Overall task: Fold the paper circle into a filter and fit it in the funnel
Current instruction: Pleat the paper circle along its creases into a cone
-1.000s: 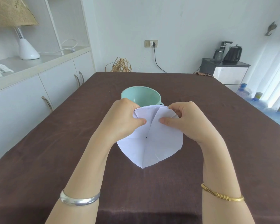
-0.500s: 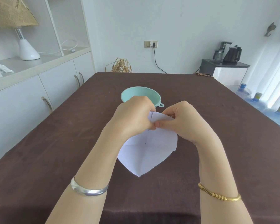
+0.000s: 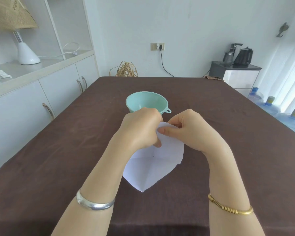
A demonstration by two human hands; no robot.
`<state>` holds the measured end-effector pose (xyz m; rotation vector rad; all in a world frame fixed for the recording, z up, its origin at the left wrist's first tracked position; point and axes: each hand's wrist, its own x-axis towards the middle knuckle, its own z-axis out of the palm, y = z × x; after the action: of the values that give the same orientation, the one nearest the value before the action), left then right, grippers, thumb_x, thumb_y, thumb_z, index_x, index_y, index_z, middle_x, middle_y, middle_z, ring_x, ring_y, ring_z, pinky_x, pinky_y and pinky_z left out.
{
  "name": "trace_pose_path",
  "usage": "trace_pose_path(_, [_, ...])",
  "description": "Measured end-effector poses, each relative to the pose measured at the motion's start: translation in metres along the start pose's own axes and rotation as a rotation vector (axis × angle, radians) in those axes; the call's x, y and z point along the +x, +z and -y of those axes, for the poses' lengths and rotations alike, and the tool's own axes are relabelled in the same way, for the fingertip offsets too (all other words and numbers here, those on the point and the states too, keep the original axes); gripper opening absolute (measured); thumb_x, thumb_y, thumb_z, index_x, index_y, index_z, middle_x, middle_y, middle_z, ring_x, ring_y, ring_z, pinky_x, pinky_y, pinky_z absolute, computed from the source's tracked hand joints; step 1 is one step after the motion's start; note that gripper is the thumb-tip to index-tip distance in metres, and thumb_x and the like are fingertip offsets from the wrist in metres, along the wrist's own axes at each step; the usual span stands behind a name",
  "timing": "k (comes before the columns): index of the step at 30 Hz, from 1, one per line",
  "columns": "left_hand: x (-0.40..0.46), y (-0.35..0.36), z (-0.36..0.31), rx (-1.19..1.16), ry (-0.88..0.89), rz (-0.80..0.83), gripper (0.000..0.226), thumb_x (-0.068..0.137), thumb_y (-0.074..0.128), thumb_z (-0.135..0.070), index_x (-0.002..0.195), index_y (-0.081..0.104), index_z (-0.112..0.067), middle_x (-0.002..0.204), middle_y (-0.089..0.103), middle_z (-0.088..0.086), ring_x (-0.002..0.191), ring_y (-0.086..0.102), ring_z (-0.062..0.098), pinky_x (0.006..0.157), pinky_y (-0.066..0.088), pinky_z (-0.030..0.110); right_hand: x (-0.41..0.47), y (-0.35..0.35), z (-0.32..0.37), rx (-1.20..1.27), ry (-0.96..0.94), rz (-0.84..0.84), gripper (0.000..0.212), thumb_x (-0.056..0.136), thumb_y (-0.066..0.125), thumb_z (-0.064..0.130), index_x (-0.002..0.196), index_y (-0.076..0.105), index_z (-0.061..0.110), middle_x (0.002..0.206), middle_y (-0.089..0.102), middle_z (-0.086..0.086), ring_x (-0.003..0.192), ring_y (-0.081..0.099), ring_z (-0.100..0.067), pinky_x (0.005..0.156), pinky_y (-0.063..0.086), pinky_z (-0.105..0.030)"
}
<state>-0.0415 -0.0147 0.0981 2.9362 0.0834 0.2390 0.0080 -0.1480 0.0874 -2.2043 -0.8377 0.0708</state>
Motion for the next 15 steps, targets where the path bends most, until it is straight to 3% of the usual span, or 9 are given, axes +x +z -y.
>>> trace_pose_path(3, [-0.002,-0.001,0.003,-0.139,0.025,0.057,0.018,0.073,0.074,-0.026,0.073,0.059,-0.015,0.058,0.047,-0.002,0.056,0.047,0.022,0.05,0.031,0.026,-0.002,-0.004,-0.001,0.023,-0.006,0.006,0.042,0.082,0.068,0.025,0.053,0.054,-0.004,0.038,0.02,0.003,0.039,0.017,-0.012,0.036,0.012,-0.016])
trace_pose_path(6, [-0.005,-0.009,0.007,-0.255,0.046,0.049,0.021,0.081,0.066,-0.025,0.063,0.062,-0.016,0.054,0.042,0.0,0.055,0.038,0.023,0.052,0.031,0.028,-0.007,-0.009,-0.001,0.036,-0.01,0.011,0.03,0.079,0.07,0.031,0.067,0.073,0.004,0.038,0.021,0.005,0.039,0.017,-0.012,0.037,0.012,-0.016])
trace_pose_path(9, [-0.007,-0.017,0.009,-0.278,0.042,0.038,0.035,0.082,0.067,-0.022,0.048,0.057,-0.024,0.045,0.04,-0.007,0.047,0.036,0.017,0.048,0.028,0.023,-0.01,-0.011,0.0,0.028,-0.004,0.019,0.035,0.078,0.07,0.031,0.064,0.068,-0.002,0.041,0.018,0.005,0.042,0.015,-0.012,0.039,0.011,-0.019])
trace_pose_path(13, [-0.008,-0.016,0.006,-0.233,0.028,0.035,0.038,0.083,0.066,-0.027,0.047,0.054,-0.027,0.044,0.04,-0.007,0.045,0.039,0.018,0.046,0.03,0.023,-0.011,-0.011,0.003,-0.051,-0.044,0.03,0.057,0.078,0.069,0.042,0.047,0.039,0.004,0.046,0.014,0.005,0.045,0.014,-0.013,0.037,0.013,-0.016])
trace_pose_path(15, [-0.008,-0.016,0.005,-0.213,0.028,0.034,0.031,0.083,0.066,-0.027,0.052,0.06,-0.028,0.048,0.044,-0.008,0.05,0.046,0.021,0.048,0.034,0.024,-0.012,-0.01,0.004,-0.1,-0.067,0.038,0.05,0.081,0.067,0.04,0.054,0.053,0.0,0.045,0.019,0.004,0.044,0.017,-0.012,0.038,0.014,-0.018])
